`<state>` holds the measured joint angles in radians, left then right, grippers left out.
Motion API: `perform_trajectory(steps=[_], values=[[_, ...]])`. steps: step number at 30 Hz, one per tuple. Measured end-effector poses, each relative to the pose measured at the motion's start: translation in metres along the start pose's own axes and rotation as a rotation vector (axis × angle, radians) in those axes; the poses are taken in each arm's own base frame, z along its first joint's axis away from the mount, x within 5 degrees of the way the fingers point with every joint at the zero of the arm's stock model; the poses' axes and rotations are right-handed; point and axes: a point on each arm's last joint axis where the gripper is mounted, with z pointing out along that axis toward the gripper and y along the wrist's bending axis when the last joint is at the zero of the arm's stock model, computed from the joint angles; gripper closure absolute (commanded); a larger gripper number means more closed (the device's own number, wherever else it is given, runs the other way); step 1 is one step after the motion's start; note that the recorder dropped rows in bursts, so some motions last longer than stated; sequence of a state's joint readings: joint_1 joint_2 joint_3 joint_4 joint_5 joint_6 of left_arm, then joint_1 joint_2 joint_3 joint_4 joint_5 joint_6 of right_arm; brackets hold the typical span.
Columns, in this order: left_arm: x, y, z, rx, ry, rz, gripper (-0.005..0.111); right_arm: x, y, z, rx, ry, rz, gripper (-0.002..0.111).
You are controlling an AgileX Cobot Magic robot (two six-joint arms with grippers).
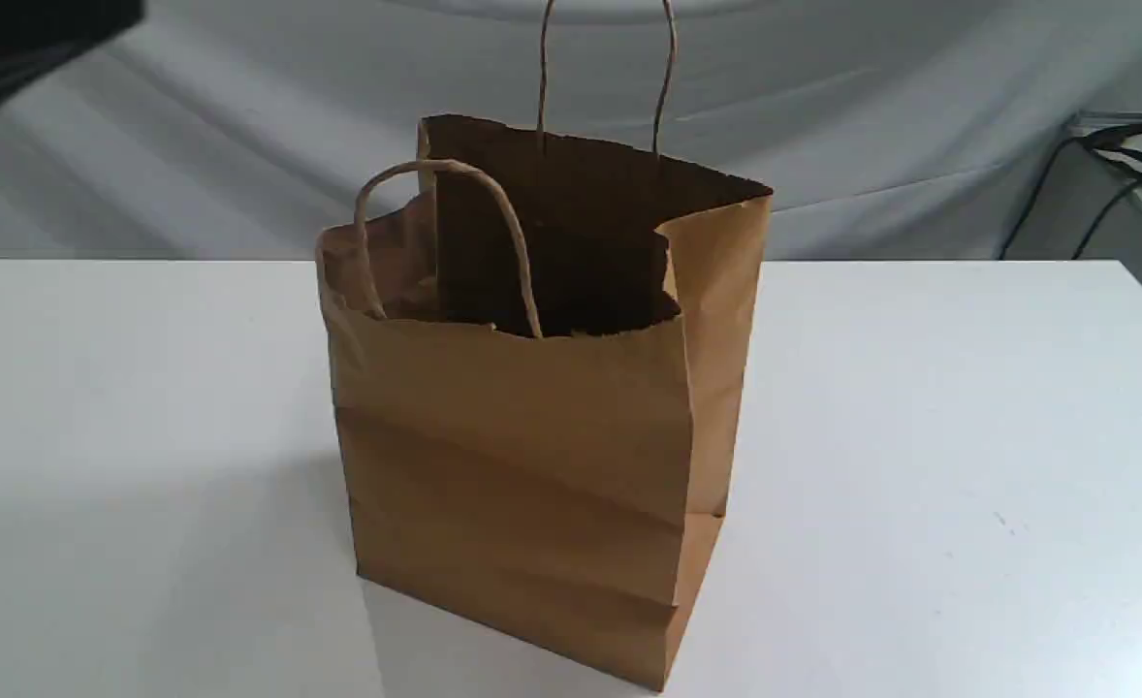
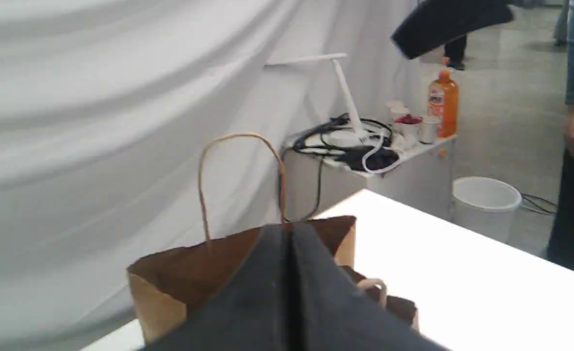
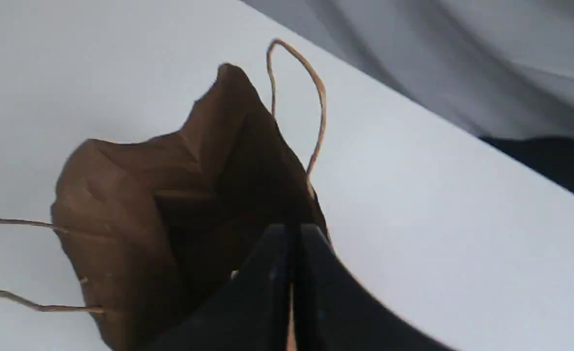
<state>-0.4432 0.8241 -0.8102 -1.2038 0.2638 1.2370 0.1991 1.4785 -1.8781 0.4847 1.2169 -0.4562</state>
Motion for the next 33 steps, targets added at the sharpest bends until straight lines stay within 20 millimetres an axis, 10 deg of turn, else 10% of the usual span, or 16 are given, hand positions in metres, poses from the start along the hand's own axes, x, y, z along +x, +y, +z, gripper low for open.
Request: perform_trajectory(steps=[11,20,33], values=[[0.033,0.010,-0.076,-0.318,-0.211,-0.134,0.107,0.076,0.042,-0.075,0.305,-0.531,-0.137,0.108],[0.068,0.020,-0.093,-0.491,-0.242,-0.192,0.107,0.186,0.044,-0.051,0.475,-0.543,-0.113,0.108],[0.068,0.023,-0.095,-0.527,-0.253,-0.196,0.107,0.220,0.045,-0.031,0.434,-0.446,-0.072,0.108]])
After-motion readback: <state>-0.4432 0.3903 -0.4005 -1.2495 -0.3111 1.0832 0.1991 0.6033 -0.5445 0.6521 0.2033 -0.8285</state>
